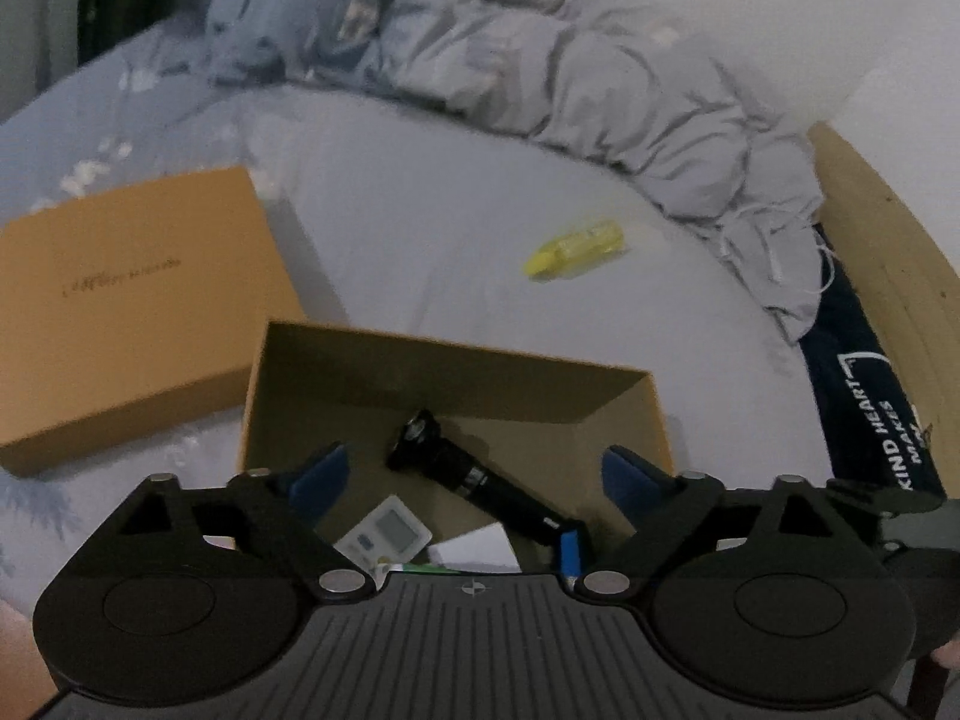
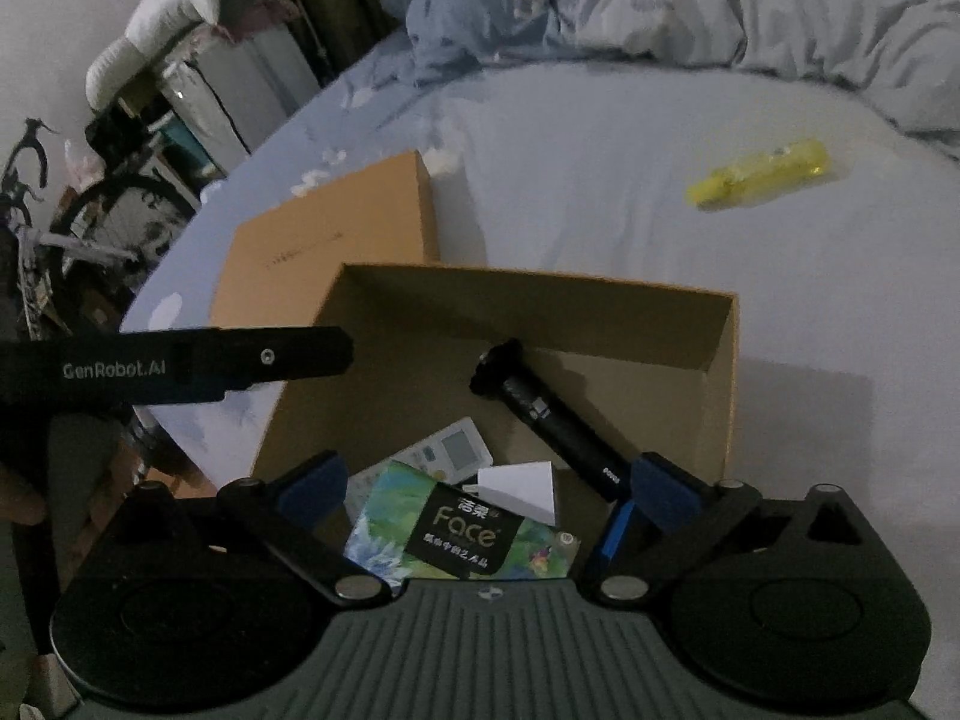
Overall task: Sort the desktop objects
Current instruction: 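Move both tools away from the box toward the yellow bottle on the bed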
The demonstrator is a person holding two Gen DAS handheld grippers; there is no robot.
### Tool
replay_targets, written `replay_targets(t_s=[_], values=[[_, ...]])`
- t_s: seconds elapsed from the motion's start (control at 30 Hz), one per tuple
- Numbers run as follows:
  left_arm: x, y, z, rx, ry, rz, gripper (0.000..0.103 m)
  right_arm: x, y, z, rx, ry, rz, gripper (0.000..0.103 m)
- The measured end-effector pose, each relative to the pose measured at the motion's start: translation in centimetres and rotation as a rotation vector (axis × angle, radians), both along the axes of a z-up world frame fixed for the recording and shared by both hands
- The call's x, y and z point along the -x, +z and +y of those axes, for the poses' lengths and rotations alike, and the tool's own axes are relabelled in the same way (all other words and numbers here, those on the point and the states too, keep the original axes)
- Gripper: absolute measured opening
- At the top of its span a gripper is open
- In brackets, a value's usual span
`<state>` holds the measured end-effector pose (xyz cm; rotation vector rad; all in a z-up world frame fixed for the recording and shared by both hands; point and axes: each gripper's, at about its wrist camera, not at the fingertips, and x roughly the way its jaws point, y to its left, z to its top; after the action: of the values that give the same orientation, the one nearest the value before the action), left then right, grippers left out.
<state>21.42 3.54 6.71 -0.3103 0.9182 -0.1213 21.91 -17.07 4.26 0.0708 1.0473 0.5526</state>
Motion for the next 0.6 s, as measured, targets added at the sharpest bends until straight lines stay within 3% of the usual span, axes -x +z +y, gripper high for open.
replay_targets(t_s=[0.13, 0.6], values=[[1.1, 2.1, -0.3, 0.025, -0.017, -0.059, 0.102, 1.3, 2.1, -0.7, -0.022, -0.013, -0.051, 0.103], [2.4, 10.1, -3.4, 0.02, -0.127, -0.244, 0.103, 3.9, 9.3, -3.9, -0.039, -0.06, -0.236, 0.103]])
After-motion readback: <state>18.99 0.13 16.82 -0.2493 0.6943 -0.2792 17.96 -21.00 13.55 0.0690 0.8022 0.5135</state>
